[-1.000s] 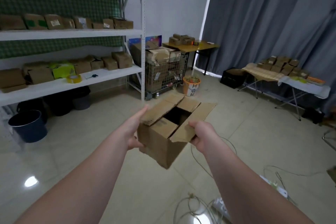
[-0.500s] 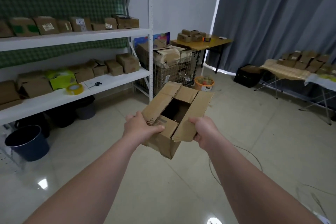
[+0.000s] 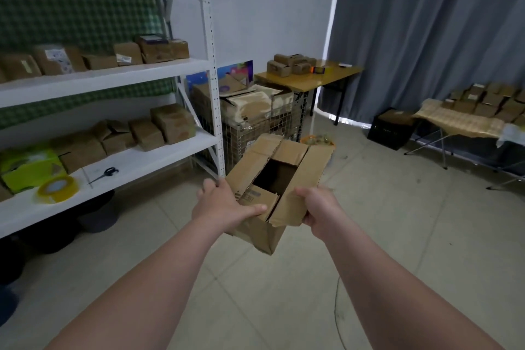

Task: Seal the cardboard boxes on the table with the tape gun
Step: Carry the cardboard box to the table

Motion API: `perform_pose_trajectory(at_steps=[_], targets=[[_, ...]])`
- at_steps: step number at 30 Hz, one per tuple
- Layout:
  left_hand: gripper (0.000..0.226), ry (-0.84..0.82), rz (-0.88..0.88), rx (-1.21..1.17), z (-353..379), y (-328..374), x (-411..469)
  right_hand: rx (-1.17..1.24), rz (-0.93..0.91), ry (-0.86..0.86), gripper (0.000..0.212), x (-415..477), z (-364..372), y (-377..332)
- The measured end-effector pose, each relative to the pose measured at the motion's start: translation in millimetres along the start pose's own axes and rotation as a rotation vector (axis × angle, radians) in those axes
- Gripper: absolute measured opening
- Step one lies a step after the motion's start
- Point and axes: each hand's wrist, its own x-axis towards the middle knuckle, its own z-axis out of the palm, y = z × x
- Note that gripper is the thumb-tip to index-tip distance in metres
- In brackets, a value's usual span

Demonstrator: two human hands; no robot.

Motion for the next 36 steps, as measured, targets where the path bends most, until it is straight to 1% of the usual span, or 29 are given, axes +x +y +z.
perform_pose_trajectory(at_steps=[2, 4, 8, 14, 18, 21, 23, 26, 29, 32, 36], targets=[[0.116, 0.006, 0.012, 0.011, 2.3, 19.6, 40.1, -0.004, -0.021, 0.008, 0.017, 32.7, -1.5, -20.0], [0.104, 0.021, 0.027, 0.025, 5.9, 34.7, 74.6, -0.006, -0.031, 0.013, 0.010, 58.0, -2.5, -35.7], [0.066, 0.040, 0.106, 0.028, 7.0, 64.4, 141.7, 0.001, -0.054, 0.044, 0.014, 110.9, -8.4, -65.3], [0.039, 0.025, 0.211, 0.026, 18.4, 108.7, 234.1, 0.003, -0.078, 0.107, 0.015, 199.0, -16.3, -95.5], [0.031, 0.011, 0.256, -0.001, 29.8, 135.3, 312.4, 0.021, -0.081, 0.136, 0.018, 273.6, -14.8, -115.6], [0.032, -0.005, 0.281, -0.029, 32.9, 156.4, 382.9, 0.034, -0.060, 0.182, 0.030, 335.7, -9.2, -137.0], [0.037, -0.014, 0.276, -0.063, 28.8, 173.2, 428.1, 0.045, -0.046, 0.196, 0.034, 376.2, -4.1, -157.5], [0.037, -0.033, 0.265, -0.146, 17.7, 202.1, 491.7, 0.078, -0.044, 0.225, 0.033, 432.0, -0.5, -190.1], [0.032, -0.074, 0.256, -0.235, 15.1, 232.5, 547.9, 0.113, -0.048, 0.256, 0.030, 480.8, -5.4, -217.4], [0.031, -0.134, 0.243, -0.355, 26.1, 261.9, 590.3, 0.129, -0.047, 0.272, 0.020, 517.4, -18.2, -240.8], [0.024, -0.201, 0.177, -0.489, 50.1, 307.7, 633.3, 0.159, -0.071, 0.308, 0.018, 566.2, -49.6, -267.8]])
